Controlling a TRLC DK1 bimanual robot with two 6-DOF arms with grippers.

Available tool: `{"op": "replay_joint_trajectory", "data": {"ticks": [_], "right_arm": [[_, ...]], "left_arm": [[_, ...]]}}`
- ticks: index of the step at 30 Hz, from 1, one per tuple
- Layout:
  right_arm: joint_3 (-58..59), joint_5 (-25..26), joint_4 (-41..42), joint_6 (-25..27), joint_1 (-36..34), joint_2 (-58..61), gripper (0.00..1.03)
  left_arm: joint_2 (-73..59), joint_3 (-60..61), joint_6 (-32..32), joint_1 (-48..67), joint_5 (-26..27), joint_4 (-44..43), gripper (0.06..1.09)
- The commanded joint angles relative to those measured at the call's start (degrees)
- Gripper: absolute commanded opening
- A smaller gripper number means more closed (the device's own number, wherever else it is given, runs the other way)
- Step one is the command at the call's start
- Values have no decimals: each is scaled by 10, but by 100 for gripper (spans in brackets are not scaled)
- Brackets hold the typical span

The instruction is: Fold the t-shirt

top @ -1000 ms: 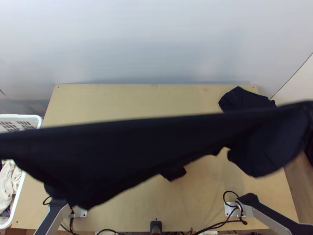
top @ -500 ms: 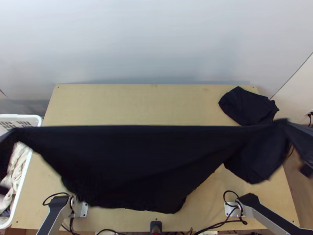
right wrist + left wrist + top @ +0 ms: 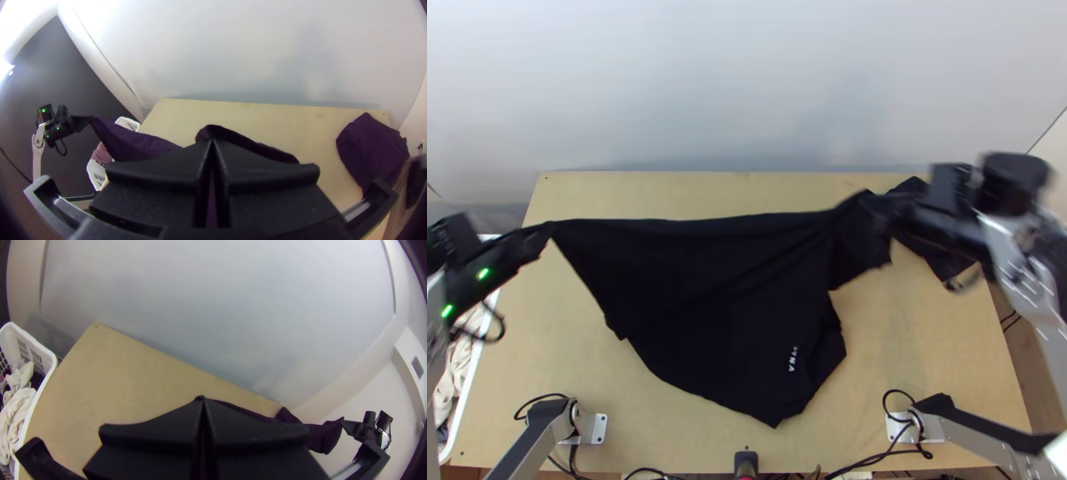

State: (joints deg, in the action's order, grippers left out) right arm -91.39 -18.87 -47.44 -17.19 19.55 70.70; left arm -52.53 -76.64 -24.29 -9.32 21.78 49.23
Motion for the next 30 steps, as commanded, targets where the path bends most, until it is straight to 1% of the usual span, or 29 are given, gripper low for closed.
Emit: {"op": "replay_joint_trajectory", "data": {"ticks": [1,4,6,9,14,18,22,27,30], "right_arm": [[21,-28,120,-15,-38,147,3],[-19,-27,141,-26,-50,221,3],[-54,-25,149,-43,-60,272,3],[-95,-12,162,-57,-71,330,3],[-152,24,178,-64,-80,402,3],[-215,63,179,-64,-95,457,3],[-286,107,175,-50,-99,513,3],[-359,111,150,-37,-87,581,3],[-362,111,148,-36,-78,598,3]], "left_arm": [[-129,43,-22,8,-65,-83,10],[-185,40,-26,19,-94,-145,10],[-232,31,-30,35,-124,-185,10],[-312,2,-41,50,-142,-215,10],[-440,-80,-57,50,-153,-220,10],[-504,-151,-57,39,-177,-235,10],[-576,-233,-55,26,-184,-234,10],[-647,-309,-49,22,-187,-230,10],[-667,-322,-42,28,-187,-230,10]]}}
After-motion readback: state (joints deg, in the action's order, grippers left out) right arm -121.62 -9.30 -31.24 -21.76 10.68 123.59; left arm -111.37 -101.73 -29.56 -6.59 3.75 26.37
